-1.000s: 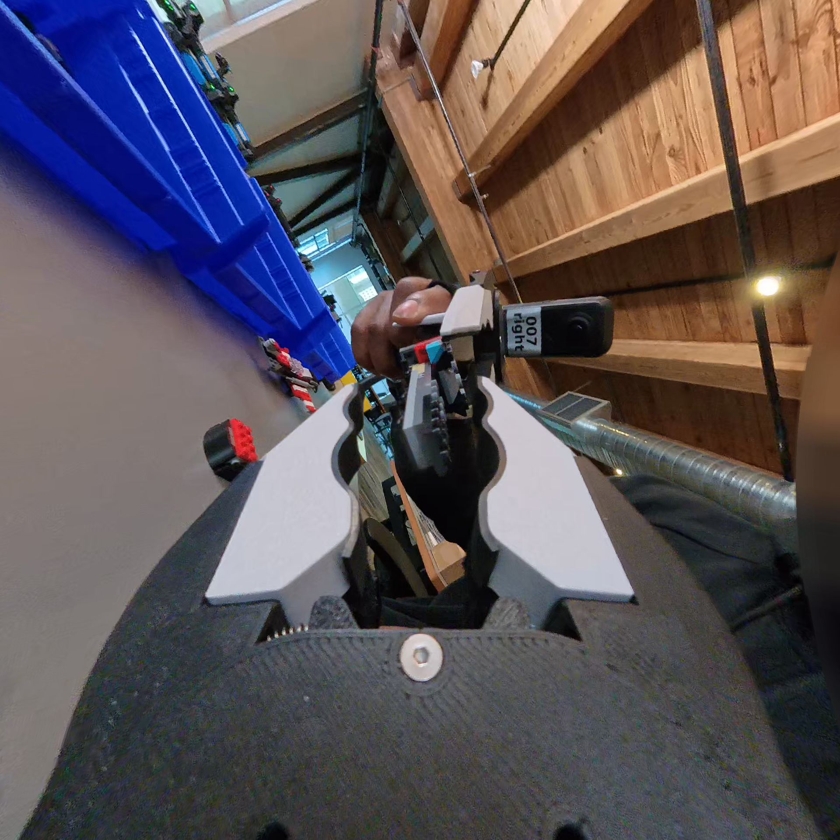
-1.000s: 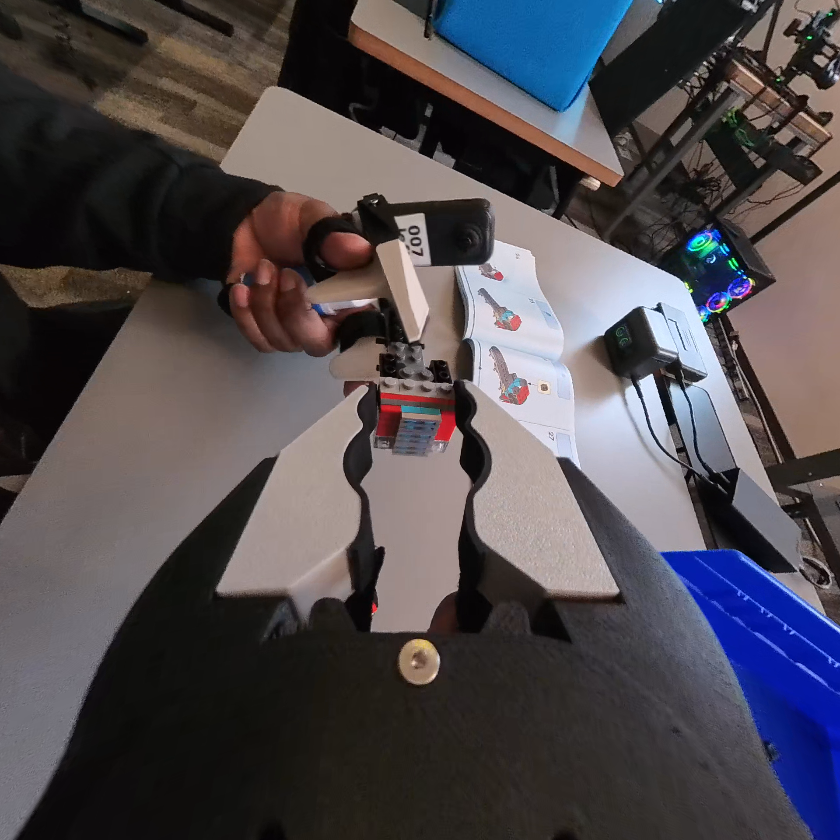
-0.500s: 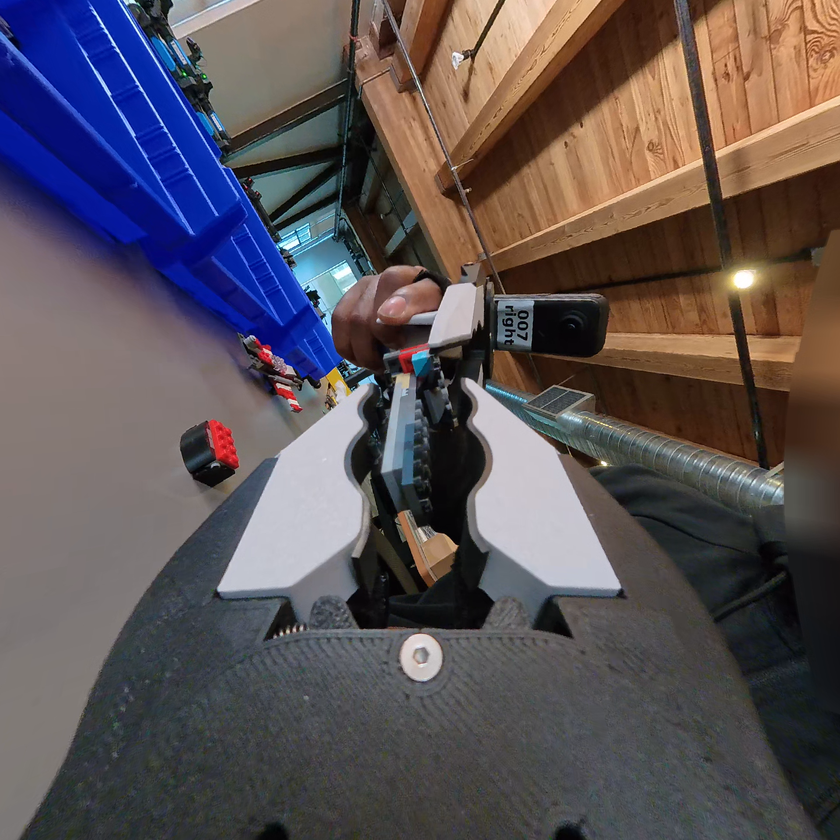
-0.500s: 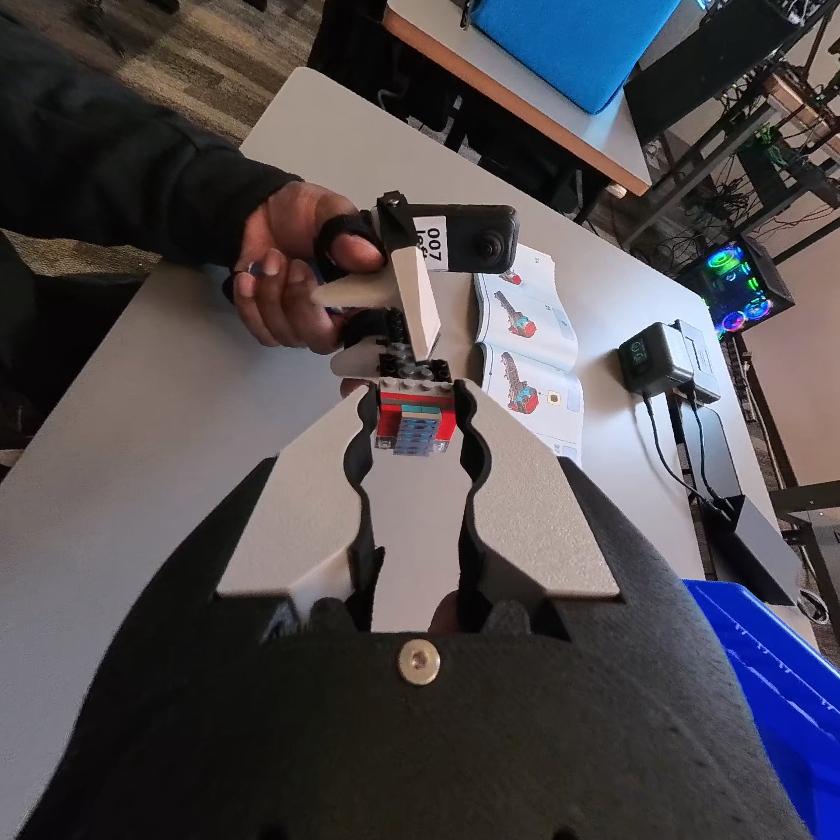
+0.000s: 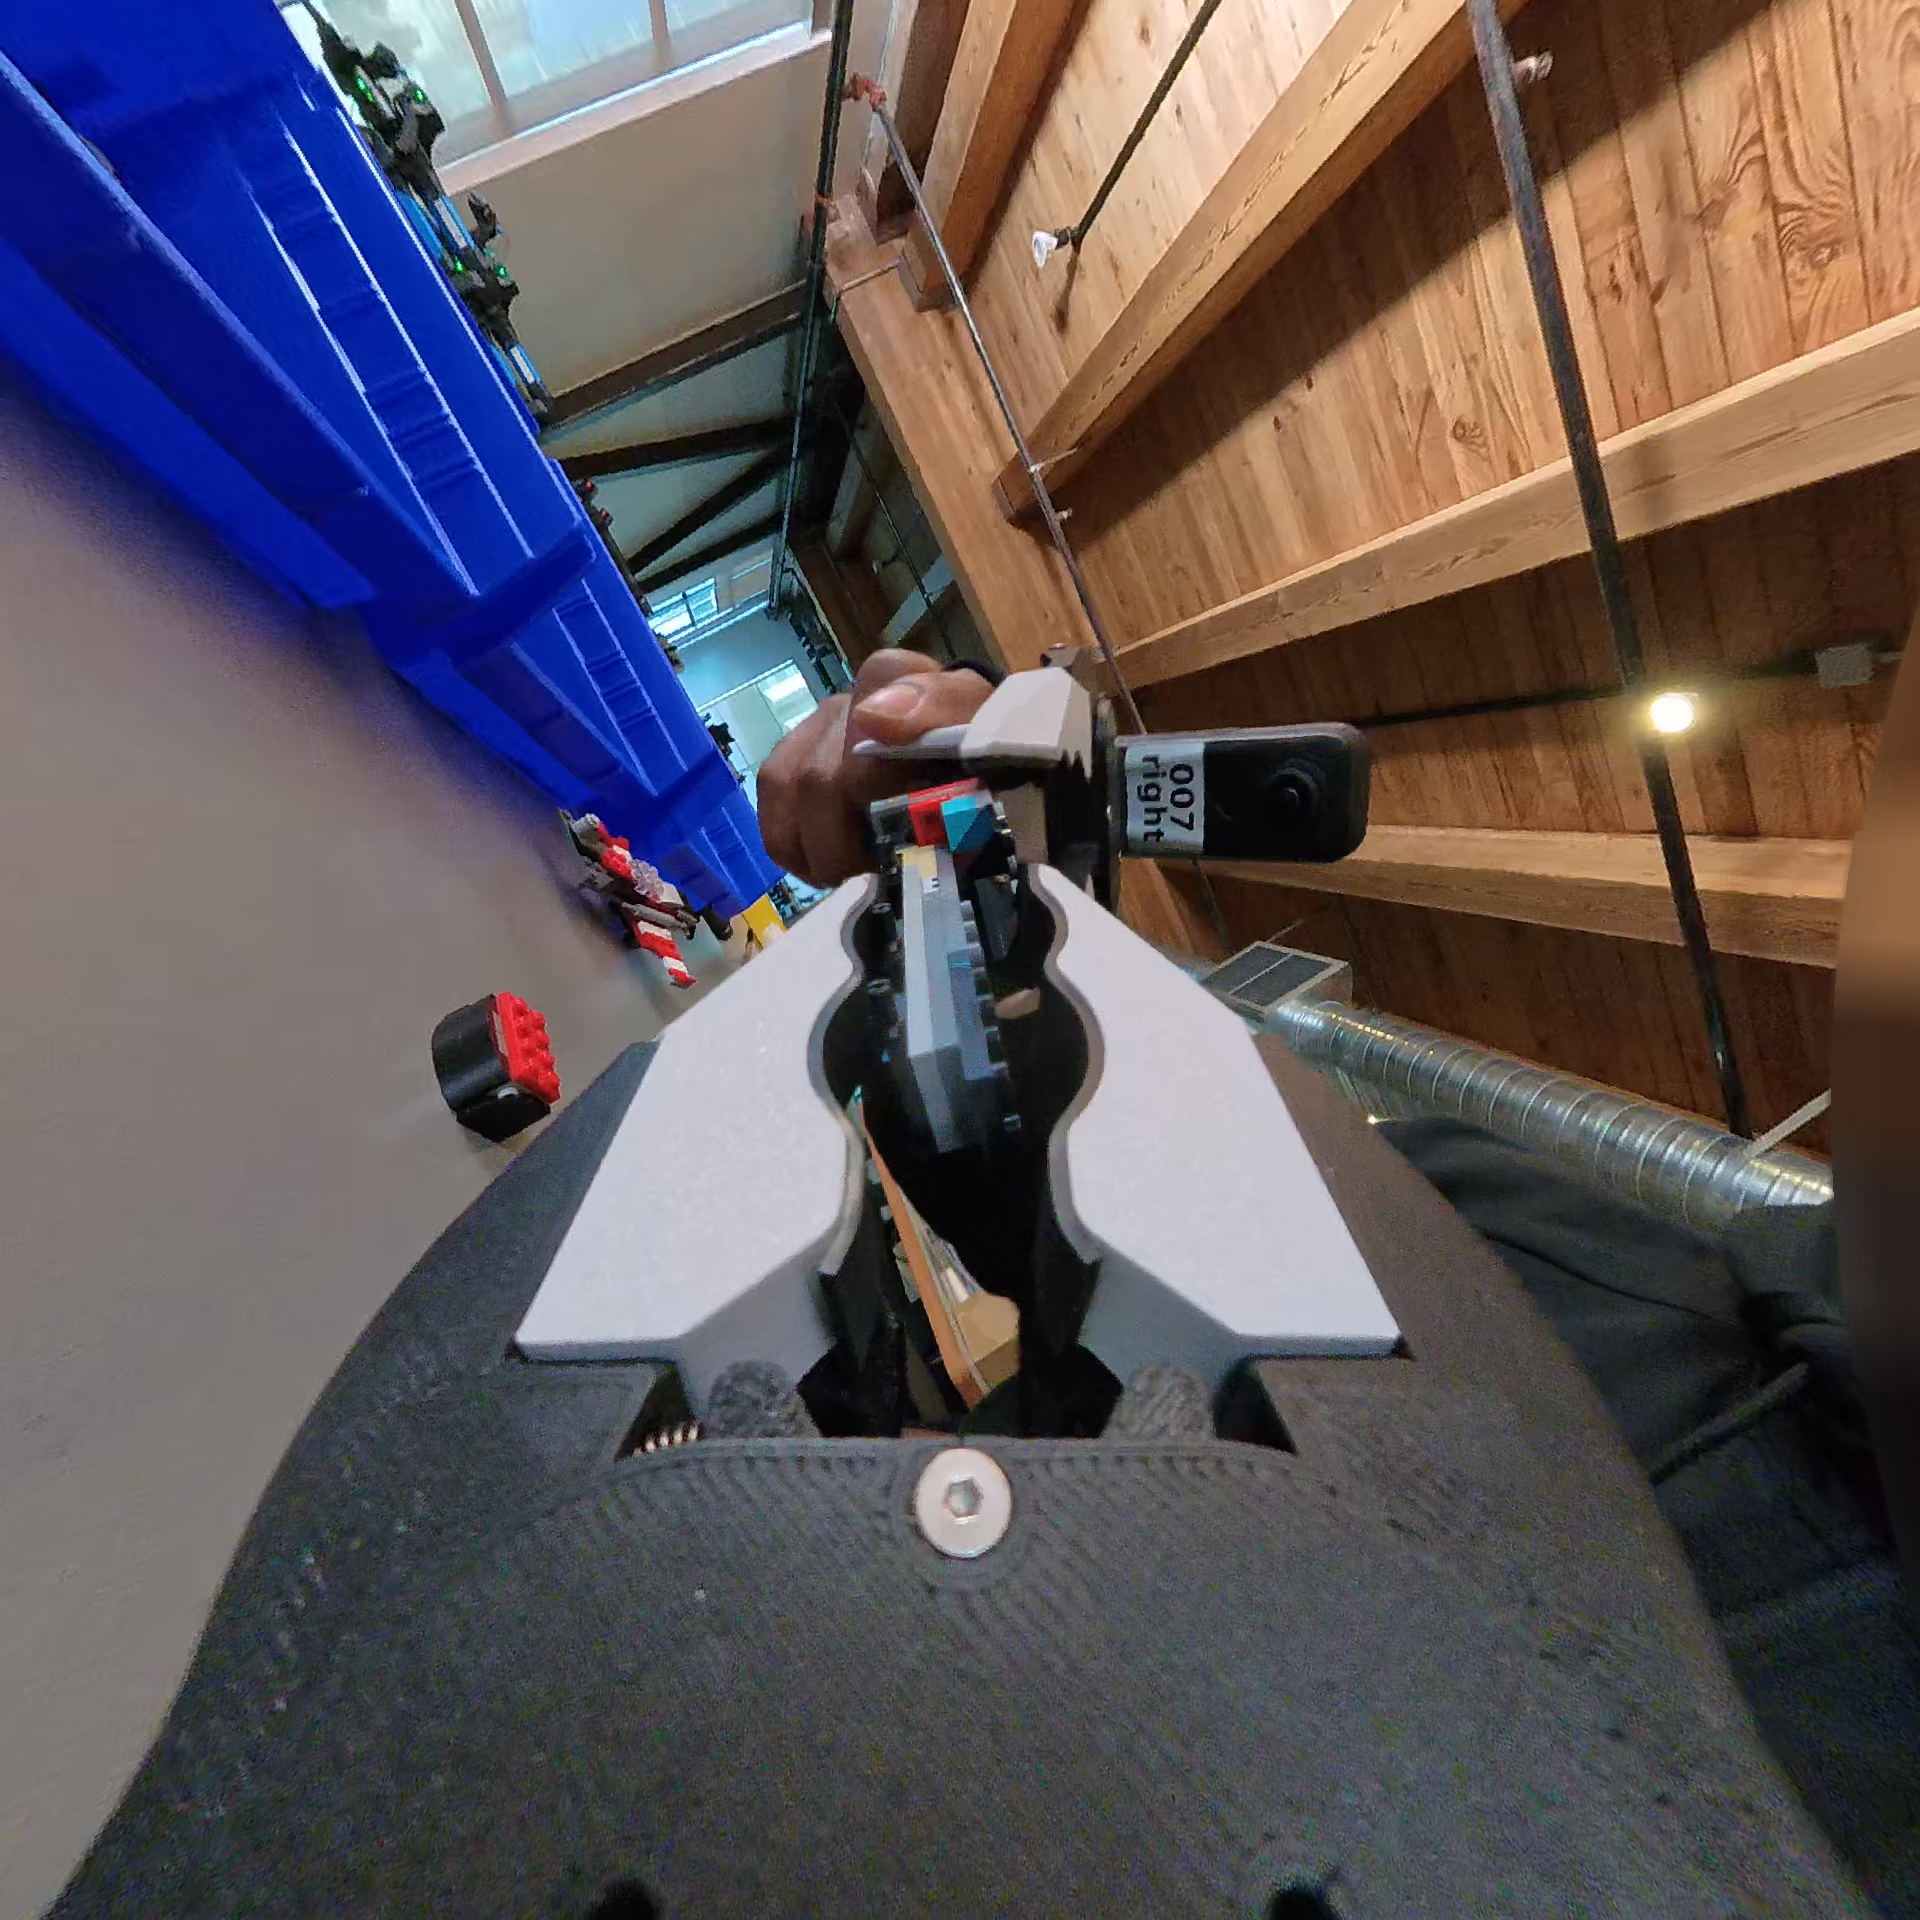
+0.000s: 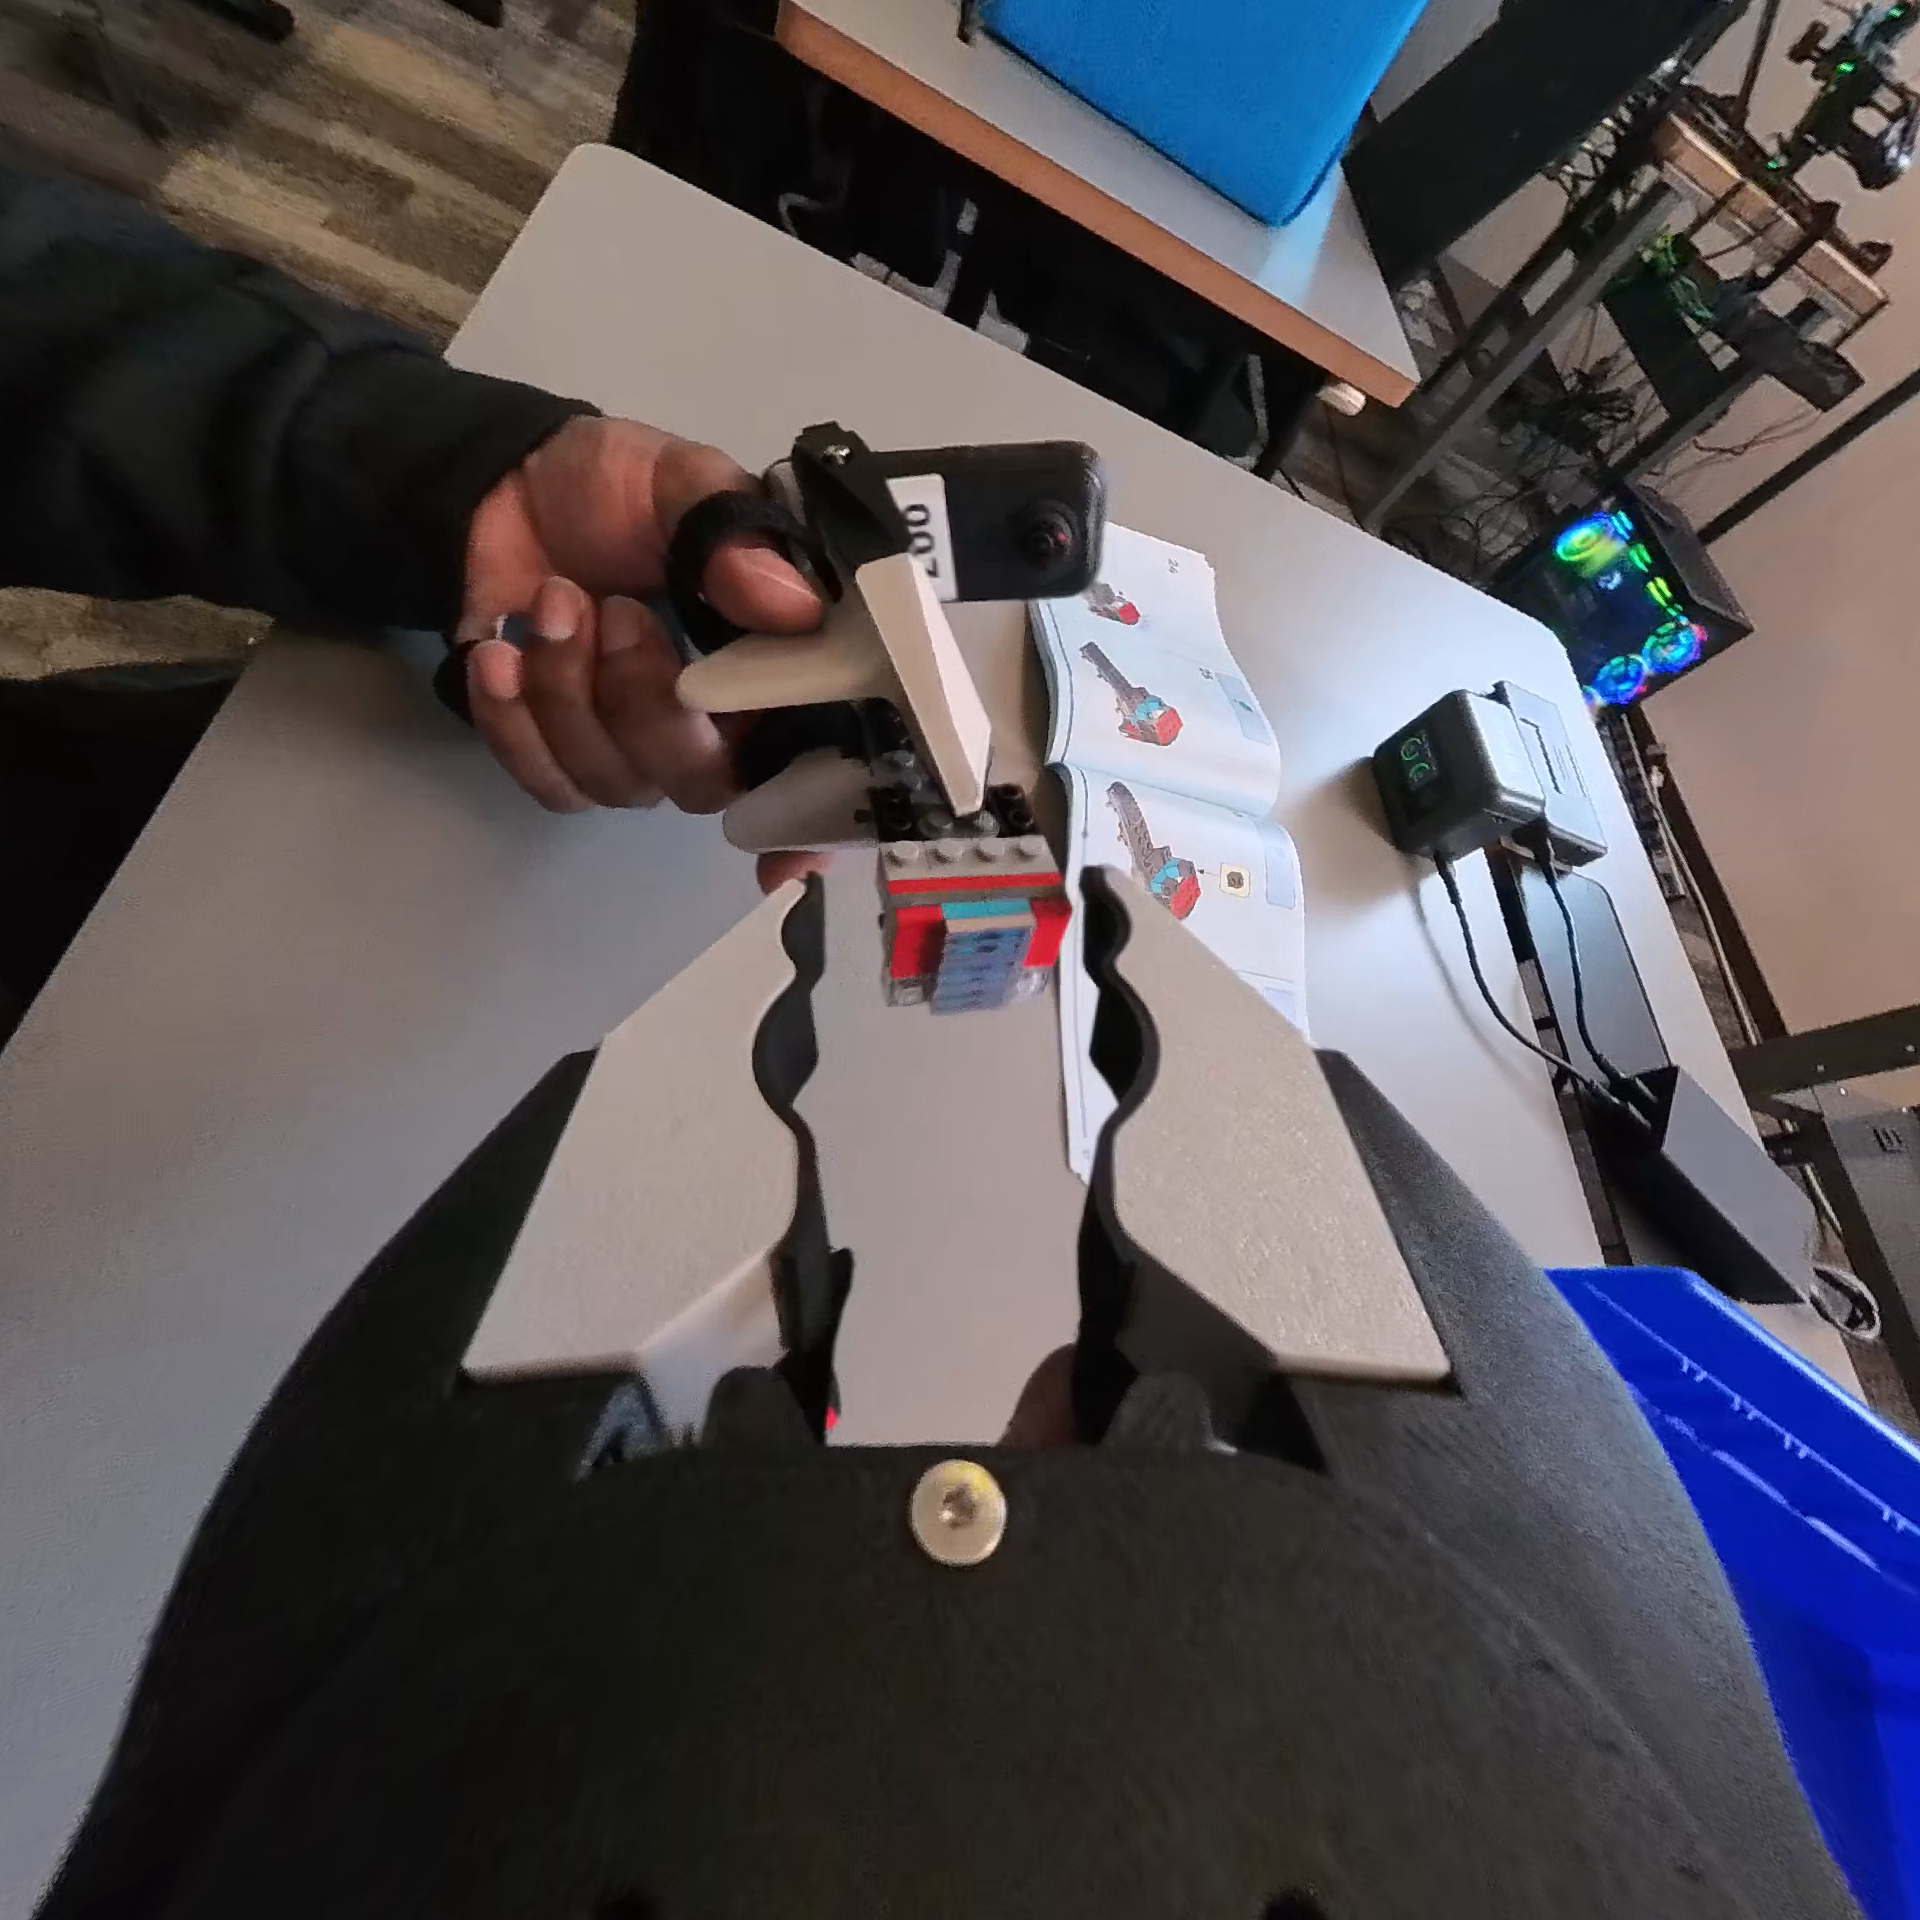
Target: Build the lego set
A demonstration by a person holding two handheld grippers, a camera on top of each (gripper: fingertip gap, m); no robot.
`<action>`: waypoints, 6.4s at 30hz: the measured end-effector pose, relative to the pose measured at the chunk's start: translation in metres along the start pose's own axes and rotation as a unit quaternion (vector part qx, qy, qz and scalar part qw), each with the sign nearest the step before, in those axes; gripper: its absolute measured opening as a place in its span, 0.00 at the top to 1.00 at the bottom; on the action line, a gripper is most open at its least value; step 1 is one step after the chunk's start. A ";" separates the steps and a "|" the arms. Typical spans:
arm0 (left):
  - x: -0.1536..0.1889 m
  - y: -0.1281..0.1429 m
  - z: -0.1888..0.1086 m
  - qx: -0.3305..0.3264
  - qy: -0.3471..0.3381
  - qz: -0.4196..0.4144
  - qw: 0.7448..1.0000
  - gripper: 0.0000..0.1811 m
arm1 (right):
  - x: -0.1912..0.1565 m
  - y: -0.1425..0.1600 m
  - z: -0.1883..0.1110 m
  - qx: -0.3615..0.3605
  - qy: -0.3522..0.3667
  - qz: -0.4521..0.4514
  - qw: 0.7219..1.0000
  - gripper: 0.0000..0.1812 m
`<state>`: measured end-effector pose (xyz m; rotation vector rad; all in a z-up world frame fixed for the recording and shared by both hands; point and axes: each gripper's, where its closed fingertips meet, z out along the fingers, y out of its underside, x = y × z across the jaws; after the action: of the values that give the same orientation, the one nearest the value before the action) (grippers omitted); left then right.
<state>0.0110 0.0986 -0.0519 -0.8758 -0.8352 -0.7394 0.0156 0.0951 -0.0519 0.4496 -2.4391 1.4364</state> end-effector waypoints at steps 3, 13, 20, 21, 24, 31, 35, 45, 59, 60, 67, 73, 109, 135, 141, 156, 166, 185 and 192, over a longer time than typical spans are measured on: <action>-0.001 -0.006 -0.005 0.016 -0.008 0.002 1.000 0.87 | 0.005 -0.001 -0.008 0.018 0.031 0.025 0.999 0.66; -0.015 -0.031 -0.033 0.054 -0.048 0.007 0.997 0.87 | -0.007 0.042 -0.046 0.002 0.076 0.132 0.988 0.66; -0.018 -0.043 -0.048 0.073 -0.057 0.012 0.996 0.87 | -0.034 0.112 -0.053 -0.111 0.080 0.185 0.973 0.65; -0.018 -0.044 -0.049 0.074 -0.059 0.013 0.995 0.87 | -0.036 0.118 -0.053 -0.122 0.087 0.189 0.970 0.65; -0.018 -0.046 -0.051 0.076 -0.062 0.017 0.995 0.87 | -0.040 0.132 -0.050 -0.148 0.109 0.201 0.962 0.65; -0.025 -0.043 -0.050 0.073 -0.075 0.010 0.994 0.87 | -0.043 0.145 -0.028 -0.196 0.128 0.180 0.955 0.66; -0.027 -0.041 -0.048 0.068 -0.081 0.015 0.994 0.87 | -0.038 0.146 -0.015 -0.217 0.152 0.162 0.951 0.67; -0.026 -0.041 -0.050 0.068 -0.084 0.019 0.994 0.87 | -0.035 0.132 -0.017 -0.195 0.151 0.164 0.955 0.68; -0.028 -0.040 -0.049 0.066 -0.087 0.020 0.994 0.87 | -0.028 0.156 -0.021 -0.243 0.175 0.181 0.937 0.71; -0.028 -0.040 -0.049 0.065 -0.088 0.020 0.994 0.87 | -0.027 0.156 -0.019 -0.244 0.180 0.183 0.935 0.71; -0.029 -0.039 -0.048 0.063 -0.092 0.020 0.994 0.87 | -0.028 0.144 -0.022 -0.205 0.155 0.228 0.939 0.71; -0.032 -0.036 -0.045 0.057 -0.097 0.015 0.994 0.87 | -0.028 0.140 -0.021 -0.179 0.136 0.292 0.930 0.77; -0.054 -0.034 -0.030 0.081 -0.201 0.060 0.974 0.87 | 0.048 0.034 0.017 -0.013 0.179 0.479 0.859 0.88; -0.036 -0.048 -0.035 0.116 -0.195 0.073 0.971 0.87 | 0.063 0.019 0.020 0.154 0.082 0.662 0.729 0.88; -0.034 -0.049 -0.034 0.115 -0.198 0.081 0.970 0.87 | 0.062 0.016 0.021 0.150 0.080 0.658 0.734 0.88; -0.037 -0.049 -0.035 0.115 -0.226 0.100 0.962 0.87 | 0.059 0.018 0.028 0.066 0.142 0.576 0.803 0.88; -0.039 -0.051 -0.036 0.124 -0.228 0.096 0.961 0.87 | 0.061 0.022 0.031 0.025 0.188 0.525 0.830 0.87; -0.051 -0.055 -0.039 0.179 -0.251 0.075 0.948 0.87 | 0.060 0.035 0.039 -0.032 0.288 0.483 0.826 0.87; -0.052 -0.054 -0.037 0.196 -0.253 0.069 0.945 0.87 | 0.057 0.036 0.047 -0.034 0.292 0.490 0.821 0.85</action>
<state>-0.0472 0.0528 -0.0916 -0.7597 -1.3097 -0.2019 -0.0541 0.0633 -0.0803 -1.2706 -2.1743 1.4349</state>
